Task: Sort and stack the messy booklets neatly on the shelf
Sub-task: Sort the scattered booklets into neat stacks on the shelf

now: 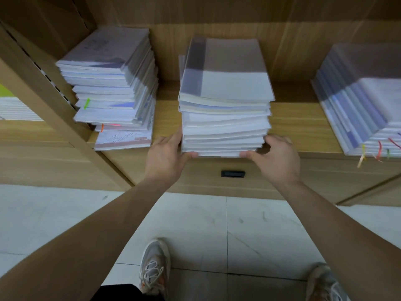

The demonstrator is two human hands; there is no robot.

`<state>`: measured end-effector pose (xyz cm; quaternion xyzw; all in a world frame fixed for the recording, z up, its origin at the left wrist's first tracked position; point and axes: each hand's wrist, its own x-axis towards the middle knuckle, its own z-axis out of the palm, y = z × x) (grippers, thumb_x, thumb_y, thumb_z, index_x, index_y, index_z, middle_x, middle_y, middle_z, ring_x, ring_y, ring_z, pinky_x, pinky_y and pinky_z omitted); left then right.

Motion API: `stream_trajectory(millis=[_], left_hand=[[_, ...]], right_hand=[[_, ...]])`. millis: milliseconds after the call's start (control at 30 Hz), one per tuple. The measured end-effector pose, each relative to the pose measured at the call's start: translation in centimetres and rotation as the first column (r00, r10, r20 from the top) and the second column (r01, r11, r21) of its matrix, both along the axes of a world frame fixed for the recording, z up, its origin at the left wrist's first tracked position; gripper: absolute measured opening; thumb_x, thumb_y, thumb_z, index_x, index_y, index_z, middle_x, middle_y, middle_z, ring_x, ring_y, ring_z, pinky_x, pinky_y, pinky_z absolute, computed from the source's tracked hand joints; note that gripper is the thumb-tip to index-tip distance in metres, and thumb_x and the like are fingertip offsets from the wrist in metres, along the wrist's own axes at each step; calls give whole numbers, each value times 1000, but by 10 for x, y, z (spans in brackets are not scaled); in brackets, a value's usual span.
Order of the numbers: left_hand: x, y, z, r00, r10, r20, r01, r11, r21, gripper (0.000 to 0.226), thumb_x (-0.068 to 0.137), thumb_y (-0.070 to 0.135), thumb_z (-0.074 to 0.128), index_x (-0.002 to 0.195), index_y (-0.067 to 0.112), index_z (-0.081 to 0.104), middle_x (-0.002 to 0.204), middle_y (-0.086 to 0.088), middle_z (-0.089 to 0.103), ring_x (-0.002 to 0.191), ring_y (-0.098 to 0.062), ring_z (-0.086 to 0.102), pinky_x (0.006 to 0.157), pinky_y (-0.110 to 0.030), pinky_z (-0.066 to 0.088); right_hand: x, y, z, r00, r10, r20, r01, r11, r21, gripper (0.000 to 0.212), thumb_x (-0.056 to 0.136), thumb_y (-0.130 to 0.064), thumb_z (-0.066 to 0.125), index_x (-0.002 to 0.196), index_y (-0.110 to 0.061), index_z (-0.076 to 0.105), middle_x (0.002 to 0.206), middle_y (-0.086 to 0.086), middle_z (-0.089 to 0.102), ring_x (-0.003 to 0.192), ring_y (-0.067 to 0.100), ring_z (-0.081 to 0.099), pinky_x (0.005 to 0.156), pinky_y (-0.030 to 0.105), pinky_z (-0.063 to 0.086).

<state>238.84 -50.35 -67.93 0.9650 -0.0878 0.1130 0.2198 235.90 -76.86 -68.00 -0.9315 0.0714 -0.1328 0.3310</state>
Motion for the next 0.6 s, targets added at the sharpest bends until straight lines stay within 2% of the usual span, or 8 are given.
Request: stream_trajectory(millis=[67, 133, 233, 433, 533, 600], left_hand=[[5, -1, 2, 999, 26, -22, -26, 1000, -16, 54, 83, 57, 68, 123, 23, 57, 80, 15, 48, 91, -23, 51, 68, -33, 36], [11, -3, 2, 998, 51, -38, -52, 998, -31, 52, 82, 57, 68, 123, 25, 57, 78, 15, 48, 92, -22, 50, 68, -33, 37], [18, -4, -1, 994, 91, -62, -95, 994, -56, 46, 82, 58, 68, 115, 28, 57, 73, 14, 46, 92, -22, 50, 67, -34, 41], [26, -16, 9, 971, 193, -139, -206, 975, -80, 39, 82, 59, 69, 102, 29, 55, 88, 5, 63, 86, -20, 55, 66, -34, 44], [28, -22, 15, 953, 250, -170, -264, 962, -68, 37, 82, 59, 70, 95, 31, 49, 85, 8, 61, 82, -19, 55, 66, -32, 40], [29, -22, 17, 948, 265, -179, -280, 958, -65, 38, 81, 58, 71, 94, 31, 48, 83, 8, 60, 80, -19, 54, 66, -31, 40]], right_hand=[[3, 4, -2, 1000, -26, 14, 26, 1000, -14, 37, 69, -65, 77, 84, -34, 66, 86, -15, 59, 100, 17, 52, 66, 33, 45], [7, 6, -3, 998, -64, 27, 64, 998, -20, 46, 69, -68, 75, 94, -29, 71, 92, -12, 64, 99, 17, 54, 68, 34, 48], [12, 10, -1, 992, -122, 23, 123, 992, -42, 47, 68, -71, 74, 92, -31, 68, 91, -13, 62, 96, 17, 56, 64, 32, 47], [21, 16, 3, 973, -230, 11, 231, 970, -78, 50, 66, -72, 75, 92, -30, 65, 82, -13, 58, 82, 20, 59, 59, 29, 45], [25, 21, 8, 964, -265, 6, 264, 961, -82, 50, 66, -69, 79, 93, -29, 64, 82, -12, 57, 76, 17, 56, 54, 23, 33], [25, 21, 11, 970, -243, 8, 241, 958, -154, 50, 67, -68, 78, 88, -26, 61, 82, -8, 58, 73, 18, 54, 53, 23, 31]])
